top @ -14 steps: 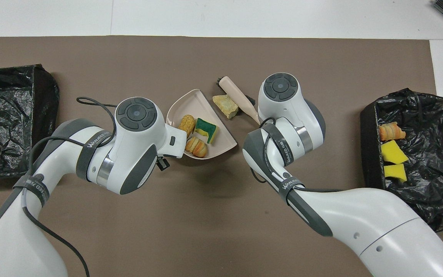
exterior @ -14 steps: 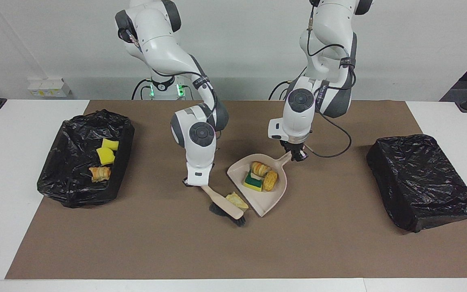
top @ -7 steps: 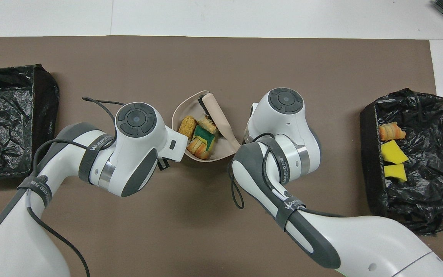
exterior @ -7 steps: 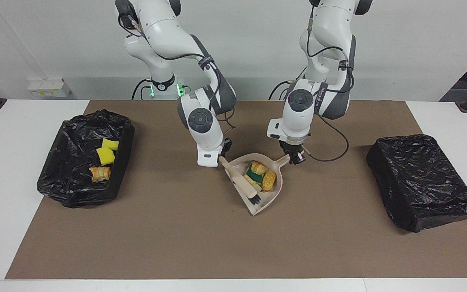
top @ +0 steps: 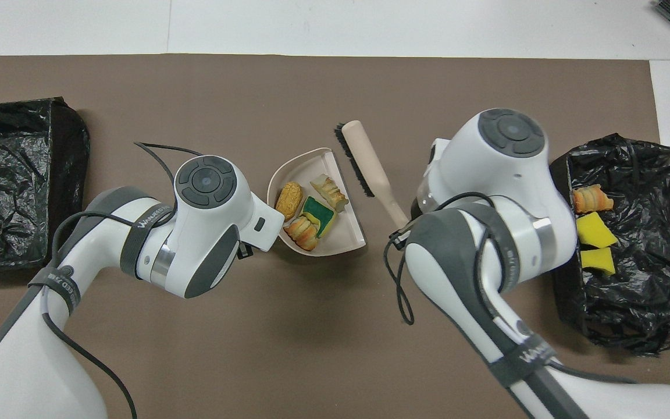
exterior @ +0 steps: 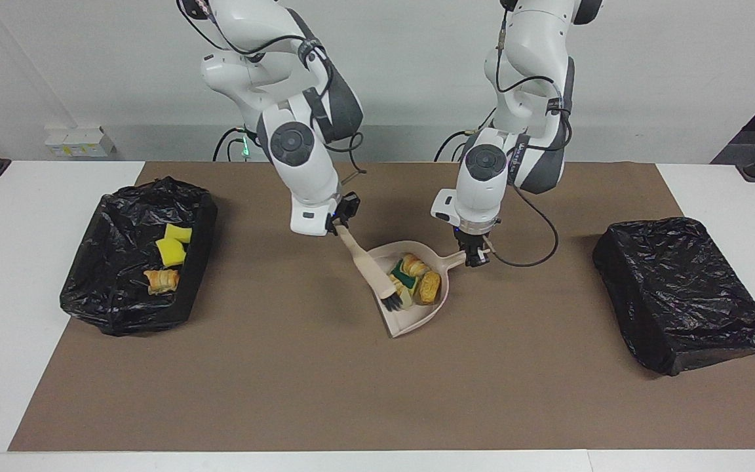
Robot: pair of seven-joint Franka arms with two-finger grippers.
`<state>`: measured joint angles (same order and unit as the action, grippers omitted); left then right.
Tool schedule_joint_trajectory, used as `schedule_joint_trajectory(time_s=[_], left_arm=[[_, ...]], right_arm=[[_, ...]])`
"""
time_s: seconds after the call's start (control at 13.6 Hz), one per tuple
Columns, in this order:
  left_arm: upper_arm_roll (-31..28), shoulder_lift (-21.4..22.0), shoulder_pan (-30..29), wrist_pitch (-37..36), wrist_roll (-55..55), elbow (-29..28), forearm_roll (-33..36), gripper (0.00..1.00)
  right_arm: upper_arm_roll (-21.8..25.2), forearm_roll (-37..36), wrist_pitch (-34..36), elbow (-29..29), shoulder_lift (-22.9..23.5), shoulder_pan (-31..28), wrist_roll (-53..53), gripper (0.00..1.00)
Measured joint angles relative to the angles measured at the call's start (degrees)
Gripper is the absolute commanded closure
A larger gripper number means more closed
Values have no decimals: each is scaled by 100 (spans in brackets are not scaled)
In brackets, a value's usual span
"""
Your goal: Sweep and dump trash in bin
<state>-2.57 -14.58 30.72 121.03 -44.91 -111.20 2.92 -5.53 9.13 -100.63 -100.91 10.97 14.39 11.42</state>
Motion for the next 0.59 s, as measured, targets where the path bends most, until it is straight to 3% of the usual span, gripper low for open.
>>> schedule_joint_trajectory(time_s=[0.37, 0.59], left_arm=[[0, 23, -2, 0, -72, 0, -67, 100], [-1, 23, -3, 0, -116, -15, -71, 100]], right_arm=[[19, -775, 1070, 4, -714, -537, -925, 100], [19, -886, 1570, -9, -952, -918, -1031, 100]])
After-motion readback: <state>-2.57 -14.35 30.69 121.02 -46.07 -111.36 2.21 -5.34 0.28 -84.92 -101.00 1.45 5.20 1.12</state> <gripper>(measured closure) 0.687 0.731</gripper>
